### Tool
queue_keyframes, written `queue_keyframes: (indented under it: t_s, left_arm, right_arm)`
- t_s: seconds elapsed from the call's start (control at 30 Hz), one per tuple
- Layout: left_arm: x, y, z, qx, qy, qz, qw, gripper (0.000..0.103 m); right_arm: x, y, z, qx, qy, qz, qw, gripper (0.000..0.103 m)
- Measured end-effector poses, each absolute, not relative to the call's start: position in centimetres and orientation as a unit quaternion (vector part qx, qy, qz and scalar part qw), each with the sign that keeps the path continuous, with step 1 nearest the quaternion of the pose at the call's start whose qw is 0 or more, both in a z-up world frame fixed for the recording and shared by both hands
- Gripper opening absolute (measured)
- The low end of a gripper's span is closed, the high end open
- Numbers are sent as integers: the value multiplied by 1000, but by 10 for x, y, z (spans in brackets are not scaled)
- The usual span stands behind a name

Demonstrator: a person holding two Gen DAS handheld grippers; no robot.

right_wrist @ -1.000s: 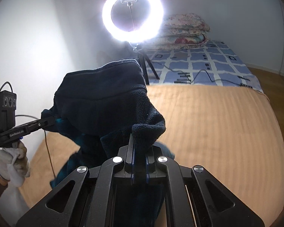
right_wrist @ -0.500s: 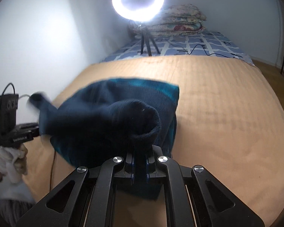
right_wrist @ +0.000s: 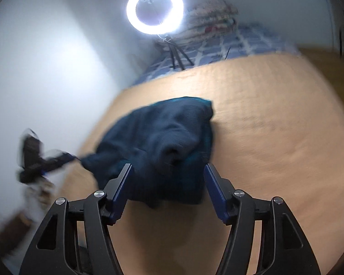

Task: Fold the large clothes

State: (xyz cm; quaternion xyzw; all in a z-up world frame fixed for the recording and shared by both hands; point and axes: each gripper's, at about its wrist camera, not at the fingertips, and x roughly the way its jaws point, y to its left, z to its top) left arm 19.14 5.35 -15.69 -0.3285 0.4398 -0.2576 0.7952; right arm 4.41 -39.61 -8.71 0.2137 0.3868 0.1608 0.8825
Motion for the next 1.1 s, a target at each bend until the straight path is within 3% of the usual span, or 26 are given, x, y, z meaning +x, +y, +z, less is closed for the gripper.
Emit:
queue_keyframes:
  t_s: [0.17, 0.23, 0.3, 0.33, 0.37, 0.4, 0.6, 0.83, 1.1]
  left_arm:
    - [221, 50, -193, -412, 489, -234, 732, 62]
    - [225, 41, -203, -420, 499, -239, 719, 55]
    - [230, 30, -207, -398, 514, -232, 723, 8]
    - [230, 27, -205, -381, 517, -227, 733, 8]
    - [228, 26, -201, -368, 510, -226, 744, 8]
    - [227, 27, -195, -360, 503, -228, 752, 8]
    - [213, 50, -169, -315, 468, -220, 796, 6]
    - [202, 39, -224, -266, 517, -187, 792, 6]
    - [187, 56, -157, -202, 469, -180, 841, 8]
  right_arm:
    - [75, -399, -107, 309, 401, 161, 847, 64]
    - [85, -398, -117, 330, 407, 158, 837, 64]
    - [95, -397, -132, 360, 417, 154, 820, 63]
    - [99, -396, -138, 369, 422, 153, 814, 58]
    - [103, -395, -145, 376, 428, 155, 807, 25]
    - [105, -393, -149, 381, 438, 161, 799, 7]
    - [82, -380, -138, 385, 434, 178, 795, 6]
    - [74, -378, -208, 367, 485, 120, 785, 6]
    - [64, -367, -136, 231, 482, 130, 835, 15]
